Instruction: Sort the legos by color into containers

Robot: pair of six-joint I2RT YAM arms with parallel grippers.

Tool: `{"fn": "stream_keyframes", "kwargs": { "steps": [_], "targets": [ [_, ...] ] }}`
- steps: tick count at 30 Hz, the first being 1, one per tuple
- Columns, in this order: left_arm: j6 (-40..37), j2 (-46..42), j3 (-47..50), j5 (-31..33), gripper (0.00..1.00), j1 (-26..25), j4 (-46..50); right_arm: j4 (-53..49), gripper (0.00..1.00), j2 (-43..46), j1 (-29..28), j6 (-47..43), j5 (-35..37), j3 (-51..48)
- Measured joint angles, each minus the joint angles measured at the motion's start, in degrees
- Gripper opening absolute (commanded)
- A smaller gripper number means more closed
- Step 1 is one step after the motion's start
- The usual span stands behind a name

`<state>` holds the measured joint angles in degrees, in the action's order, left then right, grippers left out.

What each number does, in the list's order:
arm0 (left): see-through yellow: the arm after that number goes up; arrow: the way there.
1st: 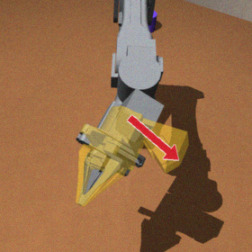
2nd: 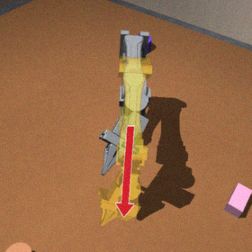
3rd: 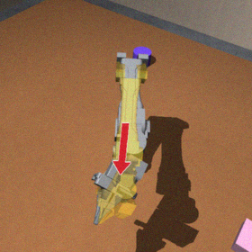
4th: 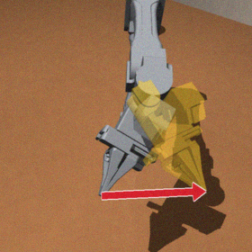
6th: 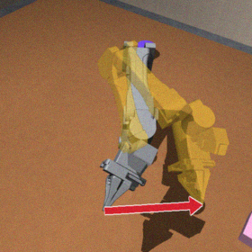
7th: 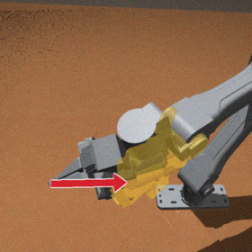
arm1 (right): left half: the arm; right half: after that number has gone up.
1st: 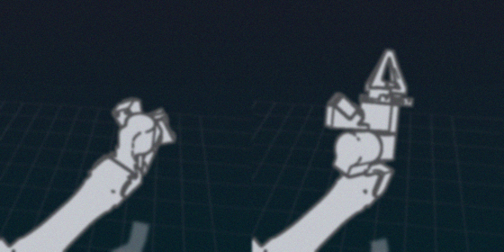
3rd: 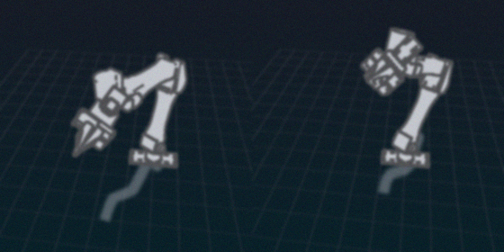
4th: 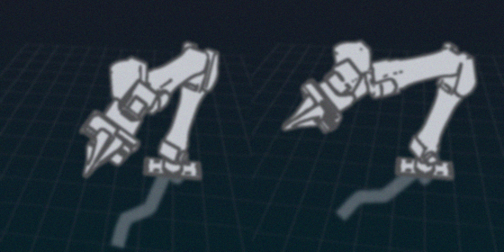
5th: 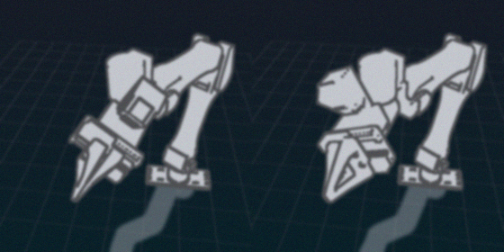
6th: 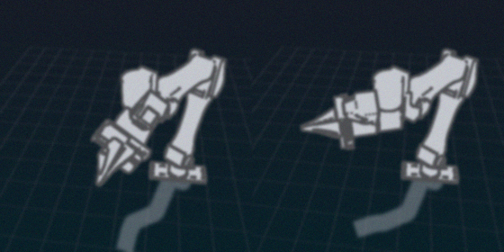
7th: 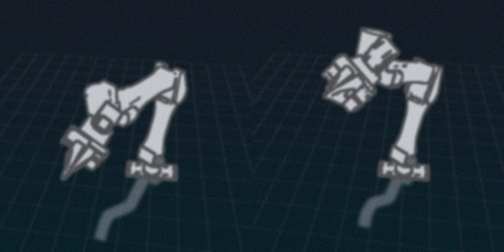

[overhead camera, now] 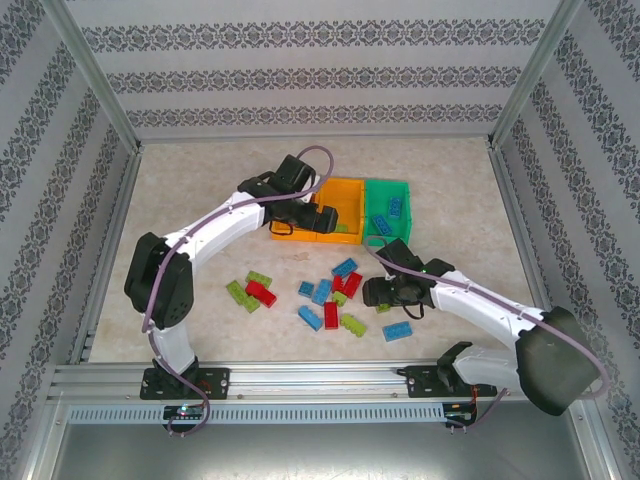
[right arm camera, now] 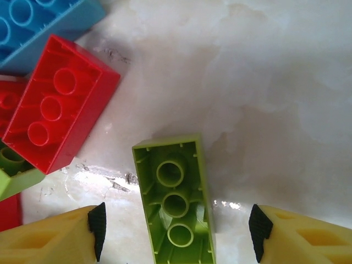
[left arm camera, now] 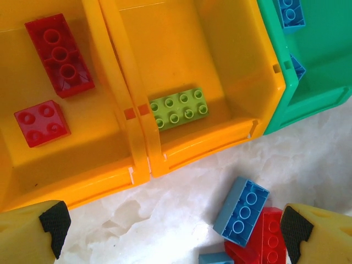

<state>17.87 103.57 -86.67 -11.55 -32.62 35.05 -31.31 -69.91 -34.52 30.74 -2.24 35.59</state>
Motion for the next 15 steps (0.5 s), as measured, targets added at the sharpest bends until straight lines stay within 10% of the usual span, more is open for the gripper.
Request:
{"fn": "stream_keyframes", "kwargs": {
  "steps": [15],
  "targets": [
    [2.64, -9.38, 10.16, 6.49, 1.00, 0.13, -2.45, -0.74, 0.29, -6.91, -2.12, 0.66, 3.54, 3.04]
  ]
}}
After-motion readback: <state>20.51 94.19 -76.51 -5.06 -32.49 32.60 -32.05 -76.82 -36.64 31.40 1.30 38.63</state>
